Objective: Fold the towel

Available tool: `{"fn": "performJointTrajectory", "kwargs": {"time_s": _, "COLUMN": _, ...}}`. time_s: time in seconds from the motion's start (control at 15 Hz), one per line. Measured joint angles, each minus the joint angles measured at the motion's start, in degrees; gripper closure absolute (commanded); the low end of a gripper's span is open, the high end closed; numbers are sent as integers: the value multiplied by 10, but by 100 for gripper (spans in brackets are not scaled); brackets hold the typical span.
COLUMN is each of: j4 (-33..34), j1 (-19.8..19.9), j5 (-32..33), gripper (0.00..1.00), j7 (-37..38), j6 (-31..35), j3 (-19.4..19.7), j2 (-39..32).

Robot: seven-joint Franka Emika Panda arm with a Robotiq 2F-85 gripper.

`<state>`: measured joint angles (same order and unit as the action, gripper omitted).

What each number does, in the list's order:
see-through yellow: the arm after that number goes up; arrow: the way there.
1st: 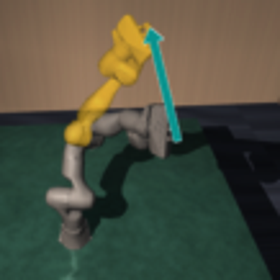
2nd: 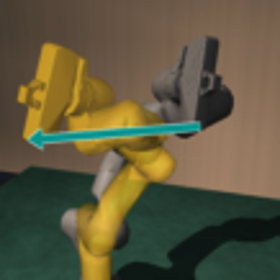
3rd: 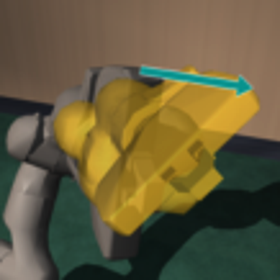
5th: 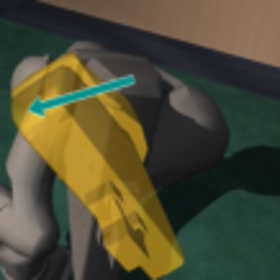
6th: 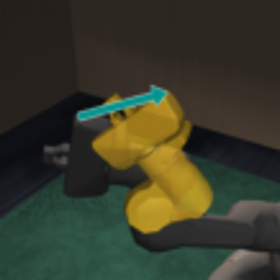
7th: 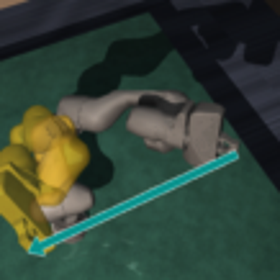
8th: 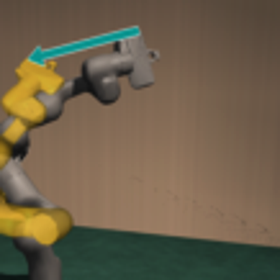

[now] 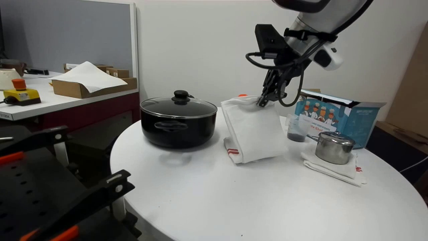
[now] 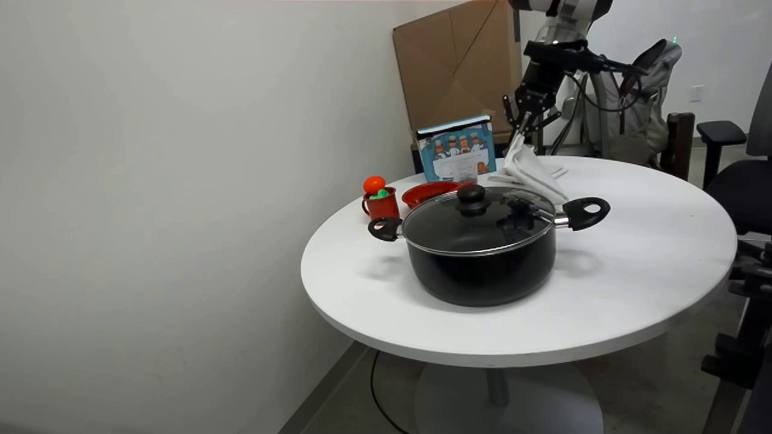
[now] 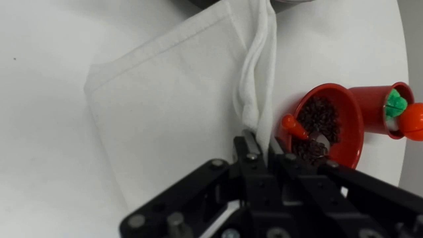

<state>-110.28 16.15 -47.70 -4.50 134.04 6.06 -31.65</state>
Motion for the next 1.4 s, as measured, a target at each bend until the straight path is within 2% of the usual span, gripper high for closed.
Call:
{"fn": "performJointTrajectory", "kwargs": {"time_s": 0.4, "j4": 113, "j1": -2, "j5": 21, "gripper": 92, "j7": 78, "j6": 1, "j3": 1, "j2": -123}}
{"fn": "performJointTrajectory", "kwargs": {"time_s": 0.47, "j4": 130, "j1": -1, "j5": 24, "gripper": 67, "j7": 89, "j6": 1, "j3": 1, "j2": -138}}
{"fn": "performJointTrajectory", "kwargs": {"time_s": 0.53, "j4": 147, "j1": -1, "j5": 28, "gripper": 65, "j7": 100, "j6": 0, "j3": 1, "j2": -153}}
{"fn": "performJointTrajectory", "kwargs": {"time_s": 0.67, "j4": 178, "j1": -1, "j5": 41, "gripper": 53, "j7": 122, "j6": -1, "j3": 1, "j2": -177}}
{"fn": "performJointTrajectory", "kwargs": {"time_s": 1.13, "j4": 257, "j1": -2, "j5": 97, "gripper": 2, "j7": 130, "j6": -5, "j3": -21, "j2": -220}}
{"fn": "performJointTrajectory", "kwargs": {"time_s": 1.4, "j4": 279, "j1": -2, "j5": 119, "gripper": 0, "j7": 108, "j6": -16, "j3": -44, "j2": -221}}
